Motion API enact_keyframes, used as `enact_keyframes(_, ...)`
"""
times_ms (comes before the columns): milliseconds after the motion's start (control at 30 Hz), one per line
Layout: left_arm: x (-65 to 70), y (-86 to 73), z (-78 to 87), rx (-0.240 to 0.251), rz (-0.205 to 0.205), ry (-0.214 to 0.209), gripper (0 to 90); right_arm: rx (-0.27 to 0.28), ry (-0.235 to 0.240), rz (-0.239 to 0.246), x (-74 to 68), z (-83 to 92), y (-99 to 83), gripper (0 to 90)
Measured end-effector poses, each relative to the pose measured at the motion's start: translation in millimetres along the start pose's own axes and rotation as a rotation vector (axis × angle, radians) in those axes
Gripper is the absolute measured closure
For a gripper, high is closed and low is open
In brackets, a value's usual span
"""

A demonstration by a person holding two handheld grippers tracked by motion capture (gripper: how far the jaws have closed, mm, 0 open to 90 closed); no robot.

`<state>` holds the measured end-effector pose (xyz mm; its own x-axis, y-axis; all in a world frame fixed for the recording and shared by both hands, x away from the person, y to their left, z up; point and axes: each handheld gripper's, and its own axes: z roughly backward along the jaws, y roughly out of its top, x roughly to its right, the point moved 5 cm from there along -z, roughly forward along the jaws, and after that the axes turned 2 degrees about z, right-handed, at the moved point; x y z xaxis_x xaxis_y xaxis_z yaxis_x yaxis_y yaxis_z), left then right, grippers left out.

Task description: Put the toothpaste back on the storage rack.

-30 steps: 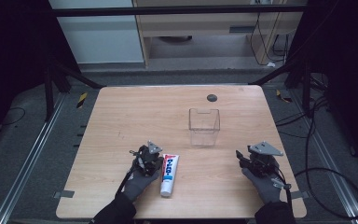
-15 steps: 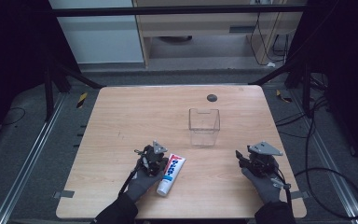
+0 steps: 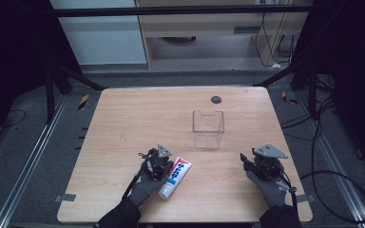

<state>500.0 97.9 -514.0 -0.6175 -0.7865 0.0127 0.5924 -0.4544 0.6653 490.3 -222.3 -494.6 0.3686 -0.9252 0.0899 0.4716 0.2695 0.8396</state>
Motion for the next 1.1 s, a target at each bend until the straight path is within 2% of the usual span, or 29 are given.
enact_keyframes(133,-1.8,5.3,10.2,0.029,-0.010,0.015,79.6,0.006,-0.005,-0.001,2.1,1.3,-0.1,47.7)
enact_keyframes(233,-3.9,11.7,21.8,0.056,-0.002,0.015,72.1,0.007,-0.009,-0.006,4.6,2.5,-0.7,47.6)
enact_keyframes(367,-4.7,17.0,32.4,0.052,0.002,0.003,61.5,0.008,-0.009,-0.017,6.3,4.0,-0.8,47.3)
enact_keyframes(500,0.1,21.3,39.5,0.043,-0.006,-0.005,53.0,0.013,-0.010,-0.015,7.5,5.0,-1.0,46.7)
enact_keyframes(800,16.8,31.3,52.7,0.040,-0.050,-0.032,43.9,0.008,-0.011,-0.016,9.2,5.6,-1.9,46.2)
enact_keyframes(933,21.0,33.9,55.3,0.036,-0.060,-0.039,39.8,0.005,-0.010,-0.018,8.8,5.3,-1.7,46.0)
enact_keyframes(1100,24.2,34.7,53.2,0.013,-0.054,-0.051,36.0,0.003,-0.012,-0.016,8.4,4.8,-1.7,45.5)
